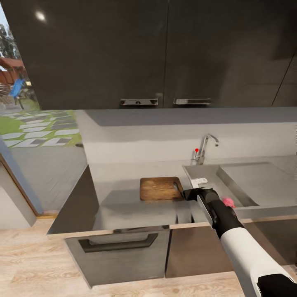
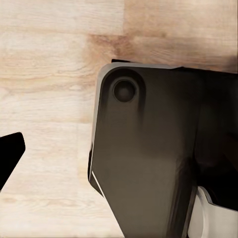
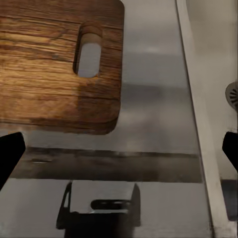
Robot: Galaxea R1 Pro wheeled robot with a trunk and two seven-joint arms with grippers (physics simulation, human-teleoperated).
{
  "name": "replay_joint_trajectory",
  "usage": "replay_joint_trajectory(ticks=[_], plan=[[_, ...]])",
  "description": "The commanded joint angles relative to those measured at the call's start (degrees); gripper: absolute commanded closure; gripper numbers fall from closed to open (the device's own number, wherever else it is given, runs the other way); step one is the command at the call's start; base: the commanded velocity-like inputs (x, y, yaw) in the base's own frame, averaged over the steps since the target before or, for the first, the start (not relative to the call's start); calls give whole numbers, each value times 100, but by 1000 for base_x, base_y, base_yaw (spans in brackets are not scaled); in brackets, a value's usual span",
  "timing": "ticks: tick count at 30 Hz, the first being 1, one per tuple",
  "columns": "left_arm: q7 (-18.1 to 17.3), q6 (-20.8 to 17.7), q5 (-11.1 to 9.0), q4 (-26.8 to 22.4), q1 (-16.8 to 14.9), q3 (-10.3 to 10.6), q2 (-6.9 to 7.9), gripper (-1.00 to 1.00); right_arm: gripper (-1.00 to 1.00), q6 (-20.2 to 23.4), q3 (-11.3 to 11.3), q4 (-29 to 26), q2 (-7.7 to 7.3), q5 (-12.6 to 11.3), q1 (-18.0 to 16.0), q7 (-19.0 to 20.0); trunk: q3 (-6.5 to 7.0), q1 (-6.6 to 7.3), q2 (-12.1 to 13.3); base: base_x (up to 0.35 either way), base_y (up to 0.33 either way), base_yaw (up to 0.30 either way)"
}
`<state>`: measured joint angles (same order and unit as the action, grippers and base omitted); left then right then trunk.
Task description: In the kitchen, take the Vidalia onion out of the sink, dice it on the chopping board with the paring knife, put the diced onion into the bowl on the countertop, then place both the paring knife and the chopping board into the sink.
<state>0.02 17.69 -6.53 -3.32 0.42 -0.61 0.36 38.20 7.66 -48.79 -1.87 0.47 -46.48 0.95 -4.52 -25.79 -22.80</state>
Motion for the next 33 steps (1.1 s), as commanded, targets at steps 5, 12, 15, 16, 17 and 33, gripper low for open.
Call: replay_joint_trajectory(ticks=[5,12,15,16,17,33], plan=[[-2,6,-33,-11,2,-1,-1,-100,-100,30,16,-7,-6,6,-2,10,-12,0,-12,-340,0,0],[-2,6,-33,-11,2,-1,-1,-100,-100,30,20,-7,-6,6,-4,9,-12,0,-12,-340,0,0],[-2,6,-33,-11,2,-1,-1,-100,-100,30,22,-7,-6,6,-2,10,-12,0,-12,-339,0,0],[-2,6,-33,-11,2,-1,-1,-100,-100,30,23,-7,-6,6,-2,10,-12,0,-12,-339,0,0],[-2,6,-33,-11,2,-1,-1,-100,-100,30,23,-7,-6,6,-2,10,-12,0,-12,-339,0,0],[-2,6,-33,-11,2,-1,-1,-100,-100,30,25,-1,-6,11,-3,4,-12,0,-12,-339,0,0]])
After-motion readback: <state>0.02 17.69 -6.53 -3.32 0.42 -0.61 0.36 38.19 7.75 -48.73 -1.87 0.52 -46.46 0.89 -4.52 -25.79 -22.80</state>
